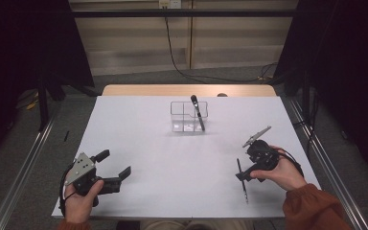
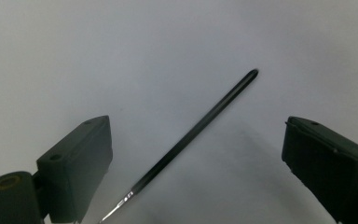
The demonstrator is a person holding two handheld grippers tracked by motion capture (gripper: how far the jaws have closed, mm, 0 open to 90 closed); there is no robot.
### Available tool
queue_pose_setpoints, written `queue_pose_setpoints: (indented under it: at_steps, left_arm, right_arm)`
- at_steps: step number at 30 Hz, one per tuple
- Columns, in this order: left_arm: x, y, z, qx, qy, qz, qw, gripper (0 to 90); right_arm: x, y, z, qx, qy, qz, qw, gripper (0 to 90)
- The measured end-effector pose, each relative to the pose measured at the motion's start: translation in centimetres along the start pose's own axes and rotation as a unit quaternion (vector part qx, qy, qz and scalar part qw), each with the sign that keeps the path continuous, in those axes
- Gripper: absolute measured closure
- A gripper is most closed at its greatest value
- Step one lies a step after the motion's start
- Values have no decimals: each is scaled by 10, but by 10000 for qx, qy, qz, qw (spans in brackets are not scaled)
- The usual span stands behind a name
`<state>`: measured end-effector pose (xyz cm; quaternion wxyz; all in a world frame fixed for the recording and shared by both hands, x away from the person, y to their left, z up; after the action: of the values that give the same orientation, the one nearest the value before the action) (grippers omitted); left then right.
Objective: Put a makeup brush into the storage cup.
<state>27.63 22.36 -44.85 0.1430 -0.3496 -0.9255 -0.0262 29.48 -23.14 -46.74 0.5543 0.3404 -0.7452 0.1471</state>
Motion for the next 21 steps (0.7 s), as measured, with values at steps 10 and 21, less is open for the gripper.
queue_pose_setpoints:
  at_steps: [10,21]
  left_arm:
    - [0,0,0,4,3,4,10000,33]
    - [-1,0,0,-9,6,24,10000,33]
  right_arm:
    - [-11,4,3,74,650,-3,9979,227]
    - [-18,10,4,101,993,35,9950,344]
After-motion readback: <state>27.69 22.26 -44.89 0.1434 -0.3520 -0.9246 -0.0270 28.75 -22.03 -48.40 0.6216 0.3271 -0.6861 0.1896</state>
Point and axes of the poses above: each handheld gripper's, and its own axes: x roughly backward along the jaws, z roughly out of its underside, y roughly to its left, the point moved 4 cm from there along -x, roughly forward along the jaws, and after that the axes turned 2 degrees about -z, right-handed, at the moved point
